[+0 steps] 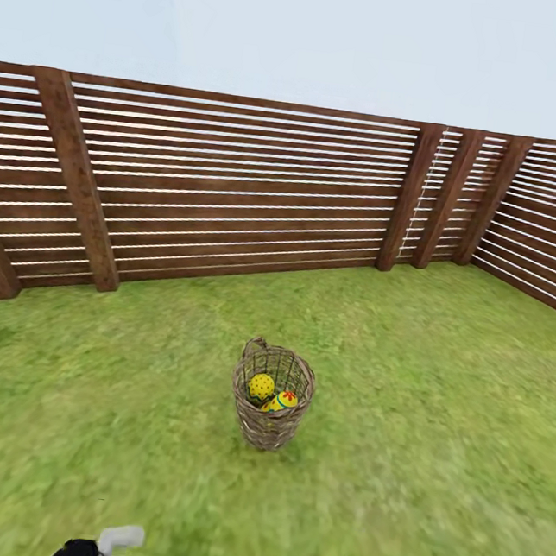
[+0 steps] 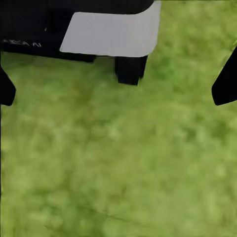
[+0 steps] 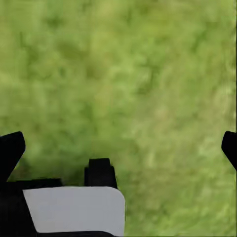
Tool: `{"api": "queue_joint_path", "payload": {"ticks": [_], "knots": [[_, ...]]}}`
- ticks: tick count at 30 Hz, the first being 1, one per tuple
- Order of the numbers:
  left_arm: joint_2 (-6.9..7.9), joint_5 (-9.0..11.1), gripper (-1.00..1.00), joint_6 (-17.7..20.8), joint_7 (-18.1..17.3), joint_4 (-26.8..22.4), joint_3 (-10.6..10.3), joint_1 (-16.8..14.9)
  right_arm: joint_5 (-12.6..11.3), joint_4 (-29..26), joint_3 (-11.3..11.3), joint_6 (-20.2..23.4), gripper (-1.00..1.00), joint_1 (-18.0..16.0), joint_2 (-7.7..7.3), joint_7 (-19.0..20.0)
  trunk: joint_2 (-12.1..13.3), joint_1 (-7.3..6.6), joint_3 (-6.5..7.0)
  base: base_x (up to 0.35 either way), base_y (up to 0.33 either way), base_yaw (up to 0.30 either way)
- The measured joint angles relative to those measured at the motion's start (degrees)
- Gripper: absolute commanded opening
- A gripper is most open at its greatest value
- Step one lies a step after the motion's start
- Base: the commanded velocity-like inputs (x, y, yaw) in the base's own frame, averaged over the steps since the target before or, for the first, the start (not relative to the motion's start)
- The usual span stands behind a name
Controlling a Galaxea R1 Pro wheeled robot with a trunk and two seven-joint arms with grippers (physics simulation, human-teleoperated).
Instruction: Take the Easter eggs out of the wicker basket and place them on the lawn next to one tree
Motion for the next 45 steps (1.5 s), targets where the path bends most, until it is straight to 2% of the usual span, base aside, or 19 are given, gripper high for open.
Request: {"api": "queue_joint_path", "payload": {"ticks": [1,4,6,10,11,13,15,21,25,32,37,45], "knots": [[-0.32,0.01,1.0,0.19,0.01,-0.6,0.06,-4.56,0.07,-0.01,-1.97,0.14,1.0,-3.58,0.0,-1.06,0.0,0.0,0.03,0.0,0.0,0.0],[-0.7,-0.01,1.0,0.42,-0.09,-4.97,0.18,-6.37,0.23,0.0,-8.08,0.69,1.0,-7.69,0.0,-4.24,0.0,0.0,0.03,0.0,0.0,0.0],[-0.76,0.05,1.0,0.47,-0.1,-10.17,0.34,-7.12,0.32,-0.08,-10.02,3.0,1.0,-11.03,0.04,-5.31,0.0,-0.01,0.03,0.0,0.0,0.0],[-0.82,0.06,1.0,0.55,-0.07,-16.4,0.64,-7.39,0.36,-0.35,-10.93,6.07,1.0,-16.14,0.13,-5.78,0.0,-0.01,0.03,0.0,0.0,0.0],[-0.83,0.06,1.0,0.57,-0.07,-18.5,0.75,-7.46,0.33,-0.43,-11.07,7.05,1.0,-17.97,0.73,-5.8,0.0,-0.01,0.03,0.0,0.0,0.0],[-0.81,0.03,1.0,0.6,-0.06,-21.17,0.98,-7.49,0.31,-0.65,-11.16,7.6,1.0,-19.29,1.57,-5.81,0.0,-0.01,0.02,0.039,0.0,0.0],[-0.74,-0.03,1.0,0.61,-0.03,-23.57,1.17,-7.5,0.35,-0.95,-11.18,7.82,1.0,-19.97,2.27,-5.82,0.0,-0.02,0.01,0.15,0.022,-0.003],[-0.37,-0.03,1.0,0.61,-0.05,-25.69,2.23,-7.51,0.39,-1.61,-11.21,7.98,1.0,-20.41,3.07,-5.82,0.0,-0.04,0.01,0.27,0.082,-0.173],[-0.4,-0.02,1.0,0.62,-0.06,-25.79,3.01,-7.51,0.37,-1.71,-11.27,7.99,1.0,-20.44,3.2,-5.82,0.0,-0.04,0.03,0.305,0.164,-0.271],[-0.37,0.03,1.0,0.62,-0.1,-25.51,3.11,-7.51,0.28,-1.7,-11.38,7.93,1.0,-20.45,3.23,-5.78,0.0,-0.04,0.22,0.302,0.2,-0.27],[-0.73,0.07,1.0,0.65,-0.14,-25.25,3.06,-7.5,0.3,-1.65,-12.44,7.91,1.0,-20.43,3.15,-5.51,0.0,-0.03,0.26,0.291,0.212,-0.052],[-0.79,0.0,1.0,0.72,-0.17,-25.11,3.03,-7.47,0.32,-1.69,-12.67,7.88,1.0,-20.29,3.01,-4.08,0.0,-0.03,0.26,0.279,0.222,-0.003]]}}
